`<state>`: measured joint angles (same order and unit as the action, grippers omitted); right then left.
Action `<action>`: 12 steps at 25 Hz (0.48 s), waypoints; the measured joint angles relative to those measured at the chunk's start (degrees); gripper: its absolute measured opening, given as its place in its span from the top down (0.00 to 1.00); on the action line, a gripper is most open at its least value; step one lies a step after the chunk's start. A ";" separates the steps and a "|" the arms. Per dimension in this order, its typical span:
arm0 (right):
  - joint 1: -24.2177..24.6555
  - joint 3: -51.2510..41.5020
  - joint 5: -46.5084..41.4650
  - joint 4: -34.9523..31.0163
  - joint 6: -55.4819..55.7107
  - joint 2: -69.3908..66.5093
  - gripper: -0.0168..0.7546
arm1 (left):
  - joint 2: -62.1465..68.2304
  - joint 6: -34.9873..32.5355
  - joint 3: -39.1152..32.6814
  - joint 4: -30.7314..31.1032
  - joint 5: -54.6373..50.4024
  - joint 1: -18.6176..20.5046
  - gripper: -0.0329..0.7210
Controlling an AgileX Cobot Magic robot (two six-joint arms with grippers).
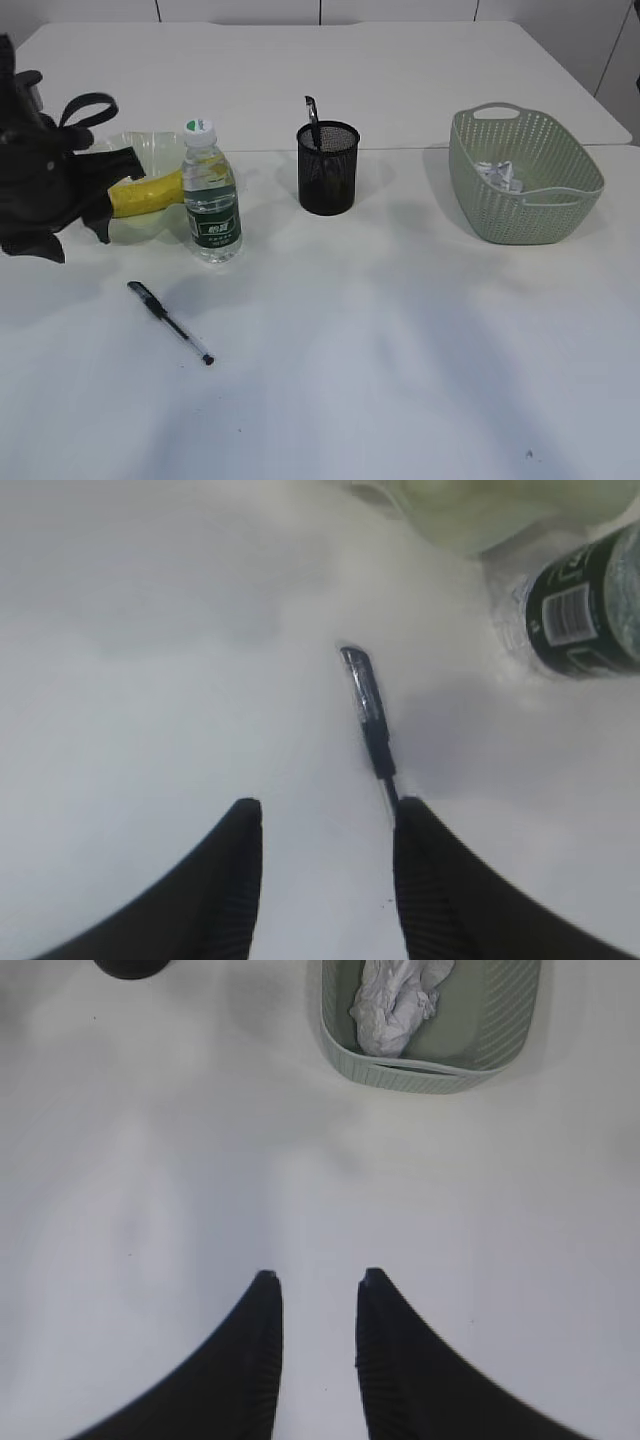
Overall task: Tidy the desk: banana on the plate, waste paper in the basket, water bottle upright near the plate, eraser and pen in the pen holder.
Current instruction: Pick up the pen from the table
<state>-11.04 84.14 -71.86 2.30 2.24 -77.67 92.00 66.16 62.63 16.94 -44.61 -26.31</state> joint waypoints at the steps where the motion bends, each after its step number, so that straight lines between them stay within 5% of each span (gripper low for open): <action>1: 0.00 0.00 0.00 0.00 0.12 0.00 0.72 | 0.77 3.34 1.62 1.66 -1.64 -0.87 0.55; 5: 0.00 0.00 0.00 0.00 0.12 0.00 0.72 | 4.59 16.46 7.09 5.43 -4.92 -4.01 0.56; 12: 0.00 0.00 0.00 1.47 0.12 0.00 0.72 | 11.82 19.23 12.29 4.38 -7.79 -5.11 0.55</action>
<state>-11.04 84.14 -71.86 3.77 2.36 -77.67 103.82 85.38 74.91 21.32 -52.40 -31.42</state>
